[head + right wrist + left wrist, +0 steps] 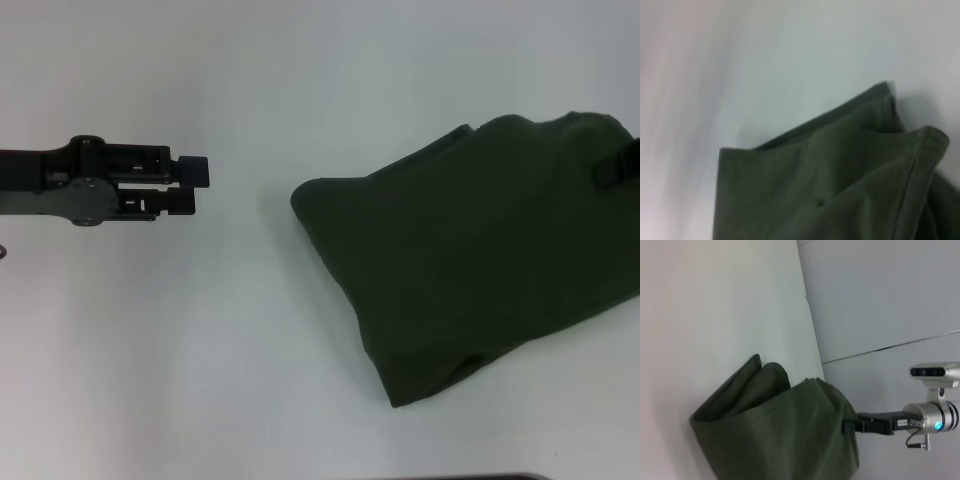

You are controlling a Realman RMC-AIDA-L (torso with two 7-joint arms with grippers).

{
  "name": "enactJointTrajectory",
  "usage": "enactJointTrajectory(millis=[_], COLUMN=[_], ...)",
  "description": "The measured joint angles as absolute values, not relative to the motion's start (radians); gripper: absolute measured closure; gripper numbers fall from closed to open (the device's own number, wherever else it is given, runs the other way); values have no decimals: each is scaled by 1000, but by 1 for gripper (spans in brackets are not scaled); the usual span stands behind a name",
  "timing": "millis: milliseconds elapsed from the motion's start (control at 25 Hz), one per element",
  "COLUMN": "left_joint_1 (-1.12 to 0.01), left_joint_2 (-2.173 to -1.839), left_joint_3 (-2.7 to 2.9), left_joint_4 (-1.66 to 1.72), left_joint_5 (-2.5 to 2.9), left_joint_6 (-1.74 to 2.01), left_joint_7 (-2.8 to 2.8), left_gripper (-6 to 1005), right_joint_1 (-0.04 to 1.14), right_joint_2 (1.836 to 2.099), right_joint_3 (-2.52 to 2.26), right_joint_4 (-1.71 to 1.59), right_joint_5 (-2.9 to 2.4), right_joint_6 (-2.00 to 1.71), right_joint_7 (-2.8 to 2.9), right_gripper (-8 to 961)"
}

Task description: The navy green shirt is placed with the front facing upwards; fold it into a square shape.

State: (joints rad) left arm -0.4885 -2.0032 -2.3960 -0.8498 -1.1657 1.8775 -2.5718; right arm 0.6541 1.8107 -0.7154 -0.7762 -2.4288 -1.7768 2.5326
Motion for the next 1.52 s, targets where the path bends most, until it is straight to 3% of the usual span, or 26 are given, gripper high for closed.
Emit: enactJointTrajectory(millis=[400, 1000, 1360, 1520], left_joint_1=[-489, -490, -491, -490], left_joint_2=[-2005, -2005, -2006, -2006], left_joint_3=[-2398, -2399, -2397, -2397], left_joint_4=[-850, -848, -847, -847], left_joint_5=[-1166, -1166, -1166, -1166], left_joint_6=[1878, 1876, 1868, 1867], left_joint_7=[-2574, -2574, -2575, -2575], left_gripper=[366, 365, 365, 365], right_joint_1=[732, 707, 743, 751], right_joint_2=[1849, 1836, 1883, 1892], right_joint_3=[-731, -732, -753, -756], right_joint_4=[-723, -759, -754, -754], right_joint_5=[-2578, -2613, -2721, -2736], right_joint_6=[-1710, -1702, -1627, -1619], right_joint_7=[2541, 2581, 2584, 2587], right_gripper=[893, 895, 893, 893])
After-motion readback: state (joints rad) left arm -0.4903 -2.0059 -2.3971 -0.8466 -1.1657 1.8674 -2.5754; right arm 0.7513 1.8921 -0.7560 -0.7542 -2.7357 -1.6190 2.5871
